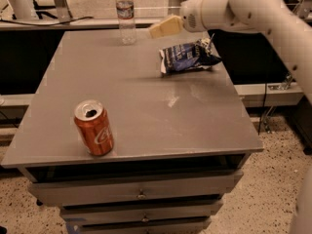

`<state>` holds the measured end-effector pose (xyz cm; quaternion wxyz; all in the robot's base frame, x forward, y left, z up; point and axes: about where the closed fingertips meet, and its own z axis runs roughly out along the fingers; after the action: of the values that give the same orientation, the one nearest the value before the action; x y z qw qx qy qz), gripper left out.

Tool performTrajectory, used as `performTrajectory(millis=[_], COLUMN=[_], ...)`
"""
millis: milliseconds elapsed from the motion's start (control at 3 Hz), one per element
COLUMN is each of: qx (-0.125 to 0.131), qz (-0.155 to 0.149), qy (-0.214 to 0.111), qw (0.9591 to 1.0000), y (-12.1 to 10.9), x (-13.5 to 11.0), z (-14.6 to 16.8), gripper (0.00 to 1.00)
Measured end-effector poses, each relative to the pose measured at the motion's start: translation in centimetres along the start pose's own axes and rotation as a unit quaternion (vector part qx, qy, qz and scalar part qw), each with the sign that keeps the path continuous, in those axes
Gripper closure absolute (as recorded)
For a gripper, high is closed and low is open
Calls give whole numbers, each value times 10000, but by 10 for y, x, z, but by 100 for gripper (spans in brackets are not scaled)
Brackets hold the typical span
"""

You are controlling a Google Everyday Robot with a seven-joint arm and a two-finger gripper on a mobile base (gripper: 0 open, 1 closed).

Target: Knock water bottle over

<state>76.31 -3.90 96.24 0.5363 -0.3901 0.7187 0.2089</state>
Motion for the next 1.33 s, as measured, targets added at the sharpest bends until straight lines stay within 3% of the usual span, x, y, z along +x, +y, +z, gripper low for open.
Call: performTrajectory(millis=[333, 667, 1333], qx=[268, 530, 491], qz=[130, 58, 59], qy=[-606, -787, -963], qw=[9977, 9955, 9941], y=[-29, -47, -48], x=[-23, -35, -50], z=[51, 98, 159], gripper=[0, 0, 0])
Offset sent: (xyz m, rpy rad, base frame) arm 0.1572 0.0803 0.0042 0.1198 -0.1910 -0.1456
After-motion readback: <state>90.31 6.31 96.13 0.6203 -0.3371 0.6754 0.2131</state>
